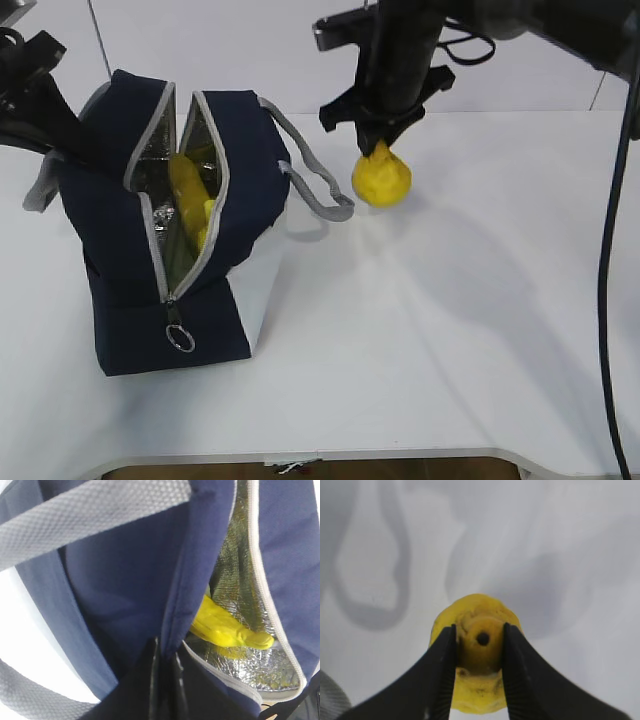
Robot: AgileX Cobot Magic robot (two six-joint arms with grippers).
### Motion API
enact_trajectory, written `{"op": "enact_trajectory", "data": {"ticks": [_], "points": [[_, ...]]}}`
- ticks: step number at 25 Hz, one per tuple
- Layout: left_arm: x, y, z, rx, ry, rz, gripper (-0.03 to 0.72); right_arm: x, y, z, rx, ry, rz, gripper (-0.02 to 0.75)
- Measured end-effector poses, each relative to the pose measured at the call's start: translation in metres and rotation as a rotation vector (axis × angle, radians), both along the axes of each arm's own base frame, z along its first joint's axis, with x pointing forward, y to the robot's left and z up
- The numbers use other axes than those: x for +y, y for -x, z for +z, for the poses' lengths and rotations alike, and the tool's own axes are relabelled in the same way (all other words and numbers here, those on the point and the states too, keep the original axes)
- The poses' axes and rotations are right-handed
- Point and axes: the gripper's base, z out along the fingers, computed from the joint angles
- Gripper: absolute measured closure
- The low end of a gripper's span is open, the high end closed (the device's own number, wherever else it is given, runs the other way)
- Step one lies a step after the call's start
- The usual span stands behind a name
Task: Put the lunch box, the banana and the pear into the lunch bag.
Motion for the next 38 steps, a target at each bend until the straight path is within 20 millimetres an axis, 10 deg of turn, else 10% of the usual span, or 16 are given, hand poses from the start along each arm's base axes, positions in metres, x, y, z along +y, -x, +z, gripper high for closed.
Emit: {"op": "enact_trajectory", "data": {"ticks": [16, 33, 38], "points": [[0.0, 0.0, 0.0, 0.0, 0.001, 0.0, 0.689, 0.026, 0.051, 0.132, -0.079, -0.557, 0.143, 0.503], [0.0, 0.0, 0.0, 0.0, 0.001, 0.0, 0.689, 0.074, 0.039, 0.066, 0.141, -0.762, 0.266, 0.489], [0.0, 0.0, 0.0, 0.0, 0.001, 0.0, 0.689, 0.078, 0.035, 0.054, 0.153, -0.761, 0.268, 0.29]]}}
